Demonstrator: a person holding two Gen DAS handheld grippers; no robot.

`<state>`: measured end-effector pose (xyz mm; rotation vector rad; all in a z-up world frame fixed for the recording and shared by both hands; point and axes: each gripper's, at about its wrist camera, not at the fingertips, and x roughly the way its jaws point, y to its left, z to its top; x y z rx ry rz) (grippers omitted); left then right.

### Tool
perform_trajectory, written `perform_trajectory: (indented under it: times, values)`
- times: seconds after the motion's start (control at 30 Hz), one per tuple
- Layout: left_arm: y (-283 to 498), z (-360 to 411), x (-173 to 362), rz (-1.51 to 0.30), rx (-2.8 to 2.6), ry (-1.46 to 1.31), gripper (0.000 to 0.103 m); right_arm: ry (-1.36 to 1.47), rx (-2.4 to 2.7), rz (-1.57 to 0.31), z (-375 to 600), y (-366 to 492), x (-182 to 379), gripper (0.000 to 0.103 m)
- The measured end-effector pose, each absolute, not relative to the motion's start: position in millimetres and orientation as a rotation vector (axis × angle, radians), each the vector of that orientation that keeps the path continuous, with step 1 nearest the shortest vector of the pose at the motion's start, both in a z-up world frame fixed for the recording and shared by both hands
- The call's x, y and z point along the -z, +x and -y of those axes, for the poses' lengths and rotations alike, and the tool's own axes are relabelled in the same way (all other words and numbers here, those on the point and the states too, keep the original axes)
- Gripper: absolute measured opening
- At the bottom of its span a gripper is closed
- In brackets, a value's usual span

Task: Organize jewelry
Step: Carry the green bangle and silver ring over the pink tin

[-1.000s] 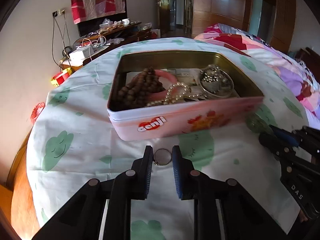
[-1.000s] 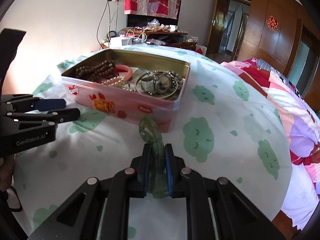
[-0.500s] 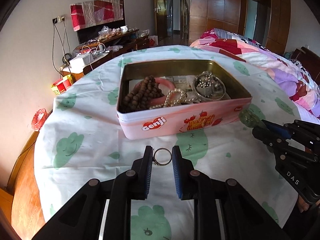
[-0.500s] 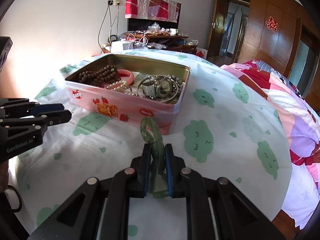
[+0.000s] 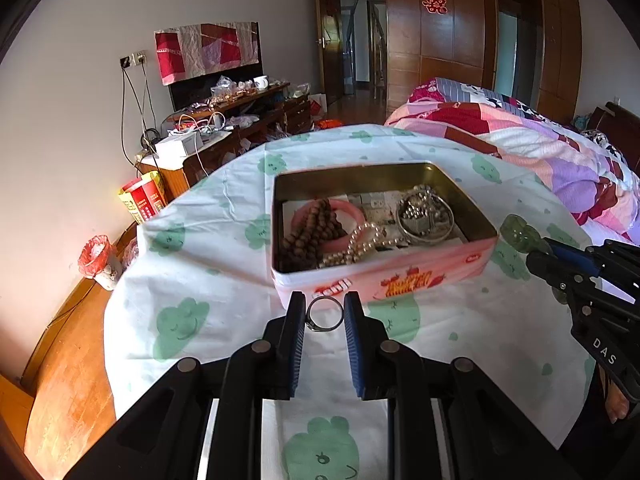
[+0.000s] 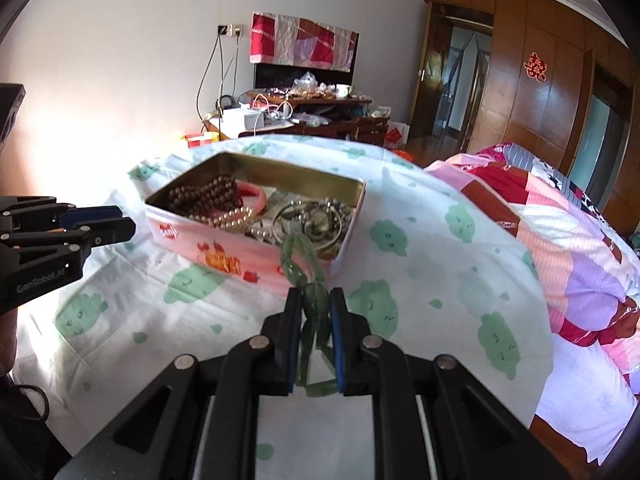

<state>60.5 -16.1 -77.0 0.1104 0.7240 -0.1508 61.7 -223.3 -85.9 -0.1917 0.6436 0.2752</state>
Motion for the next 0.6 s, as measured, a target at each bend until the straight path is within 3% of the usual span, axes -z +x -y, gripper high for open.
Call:
perform_trajectory:
  times: [0.6]
  values:
    - [77.4,16.7,53.2,-0.682,0.142,0.132,0.020,-0.206,-0.266,-0.579,219.2,75.3,62.4,0.016]
